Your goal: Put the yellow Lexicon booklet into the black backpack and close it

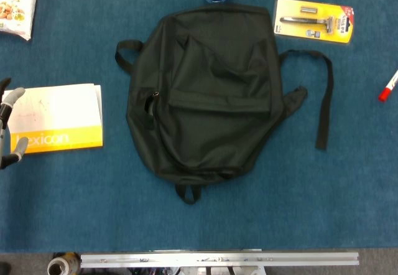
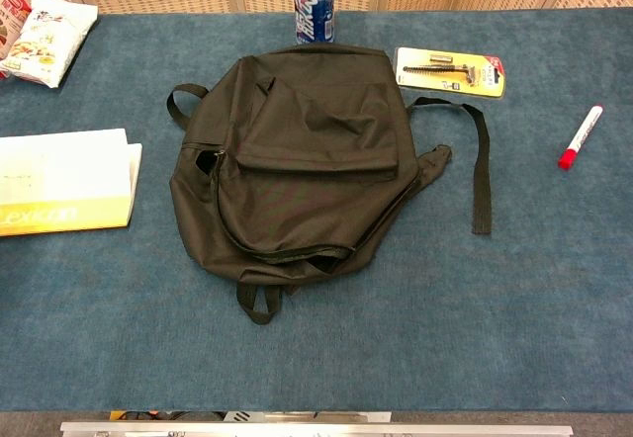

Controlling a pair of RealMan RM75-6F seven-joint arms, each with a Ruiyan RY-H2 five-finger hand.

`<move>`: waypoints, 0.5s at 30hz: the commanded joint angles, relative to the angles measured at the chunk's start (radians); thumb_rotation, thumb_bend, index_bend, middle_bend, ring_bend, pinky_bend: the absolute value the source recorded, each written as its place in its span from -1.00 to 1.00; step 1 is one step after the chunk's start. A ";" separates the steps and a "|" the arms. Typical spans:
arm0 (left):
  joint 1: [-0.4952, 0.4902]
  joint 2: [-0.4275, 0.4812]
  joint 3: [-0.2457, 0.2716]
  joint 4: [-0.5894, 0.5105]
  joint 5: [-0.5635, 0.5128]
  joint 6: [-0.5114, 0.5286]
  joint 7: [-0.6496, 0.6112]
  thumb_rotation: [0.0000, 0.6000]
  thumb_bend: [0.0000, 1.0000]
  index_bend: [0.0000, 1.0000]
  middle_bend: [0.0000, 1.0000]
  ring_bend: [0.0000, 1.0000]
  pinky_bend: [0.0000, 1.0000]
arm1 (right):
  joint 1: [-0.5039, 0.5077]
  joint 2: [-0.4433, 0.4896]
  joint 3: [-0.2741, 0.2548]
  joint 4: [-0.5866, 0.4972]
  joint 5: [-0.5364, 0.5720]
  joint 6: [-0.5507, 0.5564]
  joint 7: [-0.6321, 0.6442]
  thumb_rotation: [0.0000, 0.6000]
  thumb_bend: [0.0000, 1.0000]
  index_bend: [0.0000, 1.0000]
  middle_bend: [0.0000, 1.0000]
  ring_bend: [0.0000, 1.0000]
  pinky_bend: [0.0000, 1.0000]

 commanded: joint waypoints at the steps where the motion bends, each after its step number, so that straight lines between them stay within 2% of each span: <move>1: 0.000 0.002 0.003 0.000 -0.001 -0.006 -0.001 1.00 -0.51 -0.69 -0.86 -0.90 -0.59 | -0.001 0.003 0.002 -0.002 0.001 0.003 0.003 1.00 -0.47 -0.41 -0.23 -0.46 -0.09; 15: -0.006 0.001 0.007 0.030 0.000 -0.021 0.015 1.00 -0.51 -0.69 -0.85 -0.90 -0.59 | 0.028 0.068 0.012 -0.079 -0.038 -0.012 0.000 1.00 -0.48 -0.41 -0.23 -0.46 -0.09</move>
